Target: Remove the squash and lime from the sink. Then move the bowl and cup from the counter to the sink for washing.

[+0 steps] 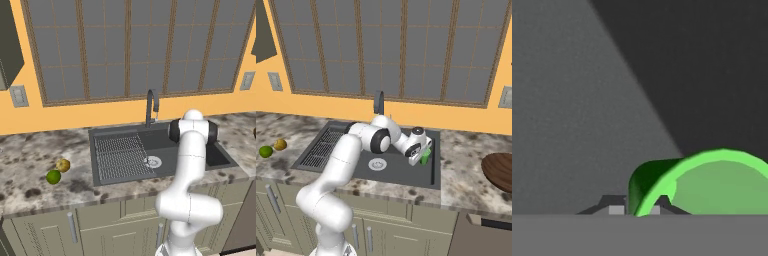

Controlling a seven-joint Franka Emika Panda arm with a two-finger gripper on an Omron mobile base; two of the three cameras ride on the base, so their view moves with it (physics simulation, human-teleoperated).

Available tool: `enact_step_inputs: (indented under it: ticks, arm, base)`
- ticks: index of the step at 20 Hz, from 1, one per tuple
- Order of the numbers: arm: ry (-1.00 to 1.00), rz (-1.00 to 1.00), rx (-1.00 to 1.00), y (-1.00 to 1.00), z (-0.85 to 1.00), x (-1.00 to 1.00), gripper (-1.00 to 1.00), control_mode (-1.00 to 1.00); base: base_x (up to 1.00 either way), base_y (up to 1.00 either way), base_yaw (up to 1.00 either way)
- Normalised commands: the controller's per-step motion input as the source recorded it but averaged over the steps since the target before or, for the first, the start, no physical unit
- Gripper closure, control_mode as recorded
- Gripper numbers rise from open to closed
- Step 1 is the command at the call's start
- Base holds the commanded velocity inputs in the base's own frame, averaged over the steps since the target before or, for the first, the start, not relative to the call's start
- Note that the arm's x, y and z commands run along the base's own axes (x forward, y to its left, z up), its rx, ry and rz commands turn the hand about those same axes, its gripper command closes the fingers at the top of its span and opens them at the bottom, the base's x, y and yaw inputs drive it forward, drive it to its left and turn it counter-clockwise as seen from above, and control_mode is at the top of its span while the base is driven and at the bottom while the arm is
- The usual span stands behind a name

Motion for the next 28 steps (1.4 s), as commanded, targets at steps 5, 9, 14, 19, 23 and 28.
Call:
enact_step_inputs:
  ticks: [5,9,14,19,23,28]
  arm:
    - [0.1,0.0,0.0,-0.06,-0.14,0.04,-1.0,-1.0]
    - [0.14,0.0,0.0,-0.05,0.07,0.03,-1.0,-1.0]
    - [0.09,0.0,0.03,-0.01,0.24,0.0,-1.0,-1.0]
    - [-0.01,0.0,0.04,-0.01,0.44,-0.06,-1.0,-1.0]
    - [0.01,0.0,0.05,-0.08,0.41,-0.2,-1.0,-1.0]
    - [0.02,-0.05,0.0,-0.12,0.38,-0.32,-1.0,-1.0]
  base:
    - [0.0,0.0,0.0]
    - [0.0,0.0,0.0]
    - [0.0,0.0,0.0]
    - [0.0,0.0,0.0]
    - [0.0,0.0,0.0]
    - [0.0,0.0,0.0]
